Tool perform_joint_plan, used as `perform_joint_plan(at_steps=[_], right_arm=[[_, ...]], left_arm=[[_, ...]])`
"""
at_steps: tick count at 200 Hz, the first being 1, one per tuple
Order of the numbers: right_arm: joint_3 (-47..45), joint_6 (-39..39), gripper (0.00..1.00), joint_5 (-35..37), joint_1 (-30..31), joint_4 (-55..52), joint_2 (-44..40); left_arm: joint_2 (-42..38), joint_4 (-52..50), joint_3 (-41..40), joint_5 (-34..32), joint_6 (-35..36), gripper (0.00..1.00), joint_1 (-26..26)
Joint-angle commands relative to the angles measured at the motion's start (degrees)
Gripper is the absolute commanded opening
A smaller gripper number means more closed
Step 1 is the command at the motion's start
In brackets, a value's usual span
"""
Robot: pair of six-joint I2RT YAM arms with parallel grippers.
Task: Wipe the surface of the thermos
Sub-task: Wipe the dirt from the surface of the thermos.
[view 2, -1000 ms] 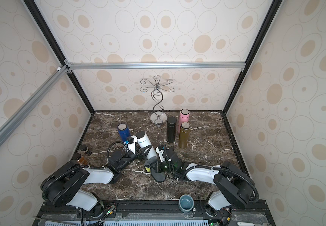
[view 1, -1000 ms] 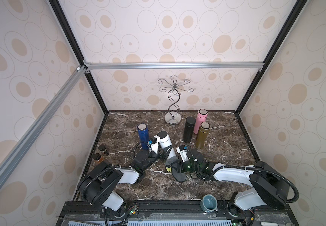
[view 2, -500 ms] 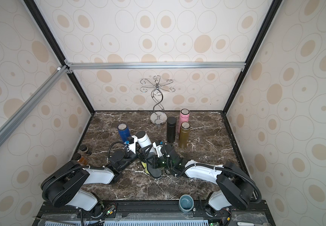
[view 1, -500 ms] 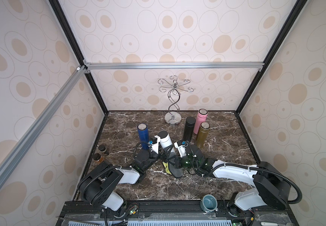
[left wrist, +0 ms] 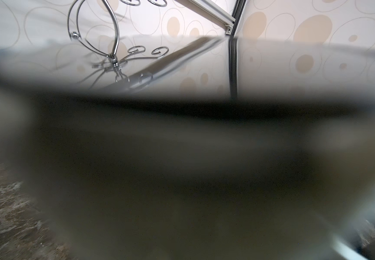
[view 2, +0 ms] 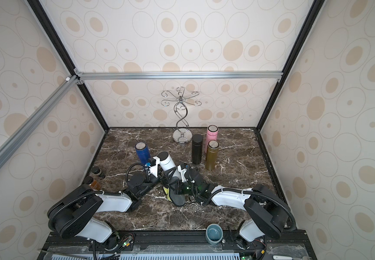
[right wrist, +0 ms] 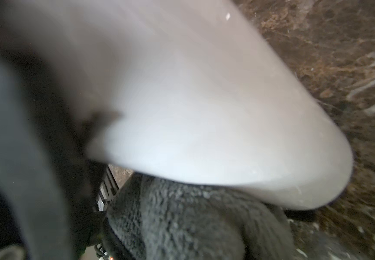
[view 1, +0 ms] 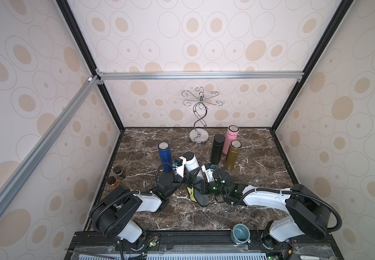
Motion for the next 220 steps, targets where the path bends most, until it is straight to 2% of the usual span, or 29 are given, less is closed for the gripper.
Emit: perform_joint_plan(at_steps=[1,59,88,126,172,220], right_arm=[[-1.7,3.8,0.0,6.0,-0.3,0.8,-0.5],[-1.4,7.2,0.0,5.2,2.4,7.9,0.0],[2.2,7.9,0.0,7.7,5.8,10.3,2.7],[2.3,12.4,0.0,13.7,6.5,14.9,5.3],[-0.8,14.2,0.0,19.9,7.0,11.7,2.4],[-5.1,14.7,0.0,20.5,7.0,7.7,-1.8]], left_arm=[[-2.9,4.5,2.0,1.0,0.5,0.0,-1.2],[-0.5,8.9,1.9,-2.0,-0.7,0.0,-2.3],[1.7,12.0,2.4,-3.2,-1.2,0.0,-3.6],[2.5,14.3,2.4,-4.3,-1.6,0.0,-4.9],[1.4,14.2,1.5,-5.6,-0.2,0.0,-5.4],[-1.6,12.0,0.5,-8.2,2.7,0.0,-5.3]])
